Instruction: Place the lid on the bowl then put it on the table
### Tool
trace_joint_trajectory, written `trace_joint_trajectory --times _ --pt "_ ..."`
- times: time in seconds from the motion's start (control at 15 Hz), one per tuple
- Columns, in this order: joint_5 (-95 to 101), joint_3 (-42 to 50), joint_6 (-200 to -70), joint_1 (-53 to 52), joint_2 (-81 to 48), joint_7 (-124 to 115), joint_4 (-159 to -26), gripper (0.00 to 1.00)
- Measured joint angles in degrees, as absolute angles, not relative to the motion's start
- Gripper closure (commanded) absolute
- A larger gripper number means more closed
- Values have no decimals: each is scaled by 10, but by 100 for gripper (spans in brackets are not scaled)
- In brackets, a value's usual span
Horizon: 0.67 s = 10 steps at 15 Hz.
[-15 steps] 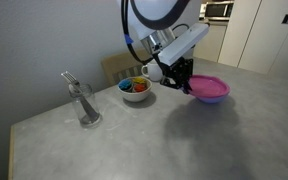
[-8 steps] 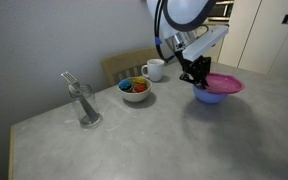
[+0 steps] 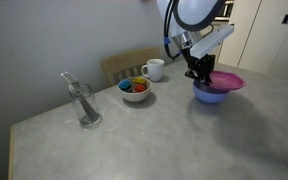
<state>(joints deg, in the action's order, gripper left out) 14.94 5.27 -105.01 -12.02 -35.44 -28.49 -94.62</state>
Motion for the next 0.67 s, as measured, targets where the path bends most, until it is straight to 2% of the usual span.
trace_joint_trajectory --times 0.67 --pt "148 44 -1142 -120 -354 -281 -966 97"
